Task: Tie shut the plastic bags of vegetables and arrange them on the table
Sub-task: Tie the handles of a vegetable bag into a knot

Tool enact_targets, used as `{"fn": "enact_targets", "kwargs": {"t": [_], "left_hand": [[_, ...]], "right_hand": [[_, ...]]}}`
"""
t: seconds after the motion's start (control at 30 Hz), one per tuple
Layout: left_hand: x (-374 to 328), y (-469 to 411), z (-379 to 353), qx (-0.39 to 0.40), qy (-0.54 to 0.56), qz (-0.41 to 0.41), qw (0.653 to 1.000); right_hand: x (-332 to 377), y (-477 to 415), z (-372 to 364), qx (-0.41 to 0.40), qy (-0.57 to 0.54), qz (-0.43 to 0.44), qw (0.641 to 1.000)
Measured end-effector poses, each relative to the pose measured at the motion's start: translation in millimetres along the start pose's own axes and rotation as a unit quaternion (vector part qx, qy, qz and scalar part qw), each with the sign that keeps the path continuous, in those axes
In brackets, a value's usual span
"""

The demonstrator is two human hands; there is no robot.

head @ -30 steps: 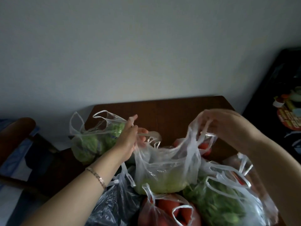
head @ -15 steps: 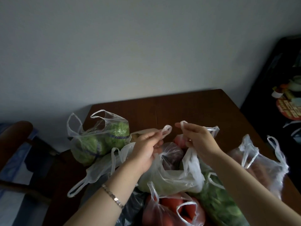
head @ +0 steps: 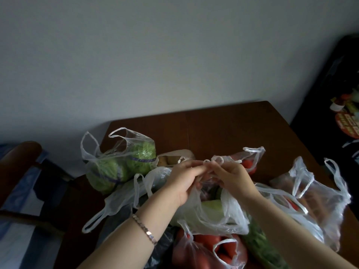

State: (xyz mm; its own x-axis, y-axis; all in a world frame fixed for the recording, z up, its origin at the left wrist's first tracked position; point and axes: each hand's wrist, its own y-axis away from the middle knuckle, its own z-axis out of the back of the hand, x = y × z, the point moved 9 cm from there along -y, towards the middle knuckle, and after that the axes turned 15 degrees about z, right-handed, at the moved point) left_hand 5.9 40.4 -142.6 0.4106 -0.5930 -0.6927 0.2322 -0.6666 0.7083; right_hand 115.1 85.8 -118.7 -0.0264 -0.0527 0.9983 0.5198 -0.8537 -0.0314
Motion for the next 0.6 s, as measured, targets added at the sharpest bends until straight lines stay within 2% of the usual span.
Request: {"fn": "enact_targets", "kwargs": {"t": [0.07,0.13,0.17,0.2,0.27,0.33,0.37,0.43,0.53,0.6], "left_hand": [[-2,2,-1,0.0,0.004,-0.023,1.0],[-2,5,-6,0.046,0.053,-0.023,0.997],[-2,7,-8,0.068,0.043,-0.032,0.996],[-2,12,-11,0.083,0.01,-0.048,0.995],[-2,19,-13,0.045,-0.152,-0.106,0.982],[-5,26,-15,-0.024,-0.298,-0.196,0.934],[-8,28,-15,-0.05,-0.319,-0.237,0.916],[-15,33,-11,-0.081,-0.301,-0.277,0.909],[-20,23,5,-0.12,-0.246,-0.236,0.933],[-21,15,16,-0.15,-0.213,-0.206,0.943]], "right_hand": [[-4,1,-1,-0.016,-0.048,-0.032,0.998],[-16,1,3,-0.066,-0.126,-0.089,0.986],[-26,2,6,-0.104,-0.169,-0.129,0.972],[-36,4,8,-0.142,-0.209,-0.168,0.953],[-53,7,8,-0.178,-0.233,-0.223,0.93],[-62,7,5,-0.148,-0.168,-0.235,0.946],[-62,6,4,-0.118,-0.1,-0.222,0.963],[-52,2,2,-0.073,0.035,-0.16,0.984],[-20,-3,2,-0.042,0.15,-0.015,0.988],[-6,0,-5,0.013,0.166,0.039,0.985]]}}
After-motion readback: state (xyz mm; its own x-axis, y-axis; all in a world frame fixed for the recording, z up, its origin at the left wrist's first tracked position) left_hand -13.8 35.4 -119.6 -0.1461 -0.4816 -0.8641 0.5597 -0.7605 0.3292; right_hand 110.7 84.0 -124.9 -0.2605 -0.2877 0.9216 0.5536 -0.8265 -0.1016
